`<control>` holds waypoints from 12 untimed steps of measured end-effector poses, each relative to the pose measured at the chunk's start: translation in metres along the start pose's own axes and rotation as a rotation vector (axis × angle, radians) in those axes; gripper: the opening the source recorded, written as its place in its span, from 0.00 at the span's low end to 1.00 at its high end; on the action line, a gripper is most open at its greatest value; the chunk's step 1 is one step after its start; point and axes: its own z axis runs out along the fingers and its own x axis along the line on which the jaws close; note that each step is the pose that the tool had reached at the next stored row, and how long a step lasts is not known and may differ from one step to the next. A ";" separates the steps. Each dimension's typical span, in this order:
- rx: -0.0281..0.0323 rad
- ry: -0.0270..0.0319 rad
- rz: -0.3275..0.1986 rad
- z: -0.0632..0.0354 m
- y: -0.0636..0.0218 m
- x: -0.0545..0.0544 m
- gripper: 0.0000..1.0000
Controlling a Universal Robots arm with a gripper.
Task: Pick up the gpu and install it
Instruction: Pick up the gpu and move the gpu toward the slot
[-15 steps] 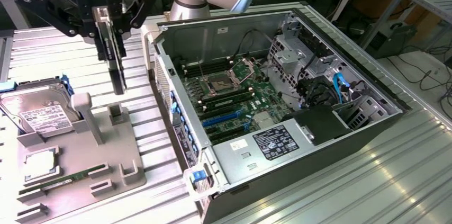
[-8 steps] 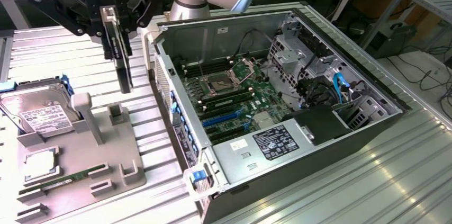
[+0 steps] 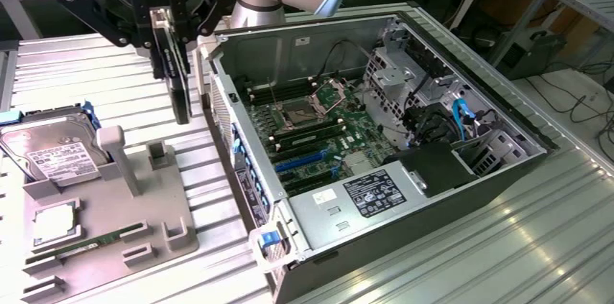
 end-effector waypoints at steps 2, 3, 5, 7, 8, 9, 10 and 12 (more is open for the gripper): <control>0.0001 0.0001 0.000 0.0000 0.0000 -0.002 0.28; 0.0001 0.0000 0.000 0.0000 0.0000 -0.003 0.28; 0.0001 0.0001 0.000 0.0000 -0.0001 -0.005 0.28; 0.0001 0.0001 0.000 0.0000 -0.0001 -0.008 0.28; 0.0001 0.0001 0.000 0.0000 -0.0001 -0.009 0.28; 0.0001 0.0001 0.000 0.0000 -0.0001 -0.010 0.28; 0.0001 0.0001 0.000 0.0000 -0.0001 -0.011 0.28; 0.0001 0.0001 0.000 0.0000 -0.0001 -0.013 0.28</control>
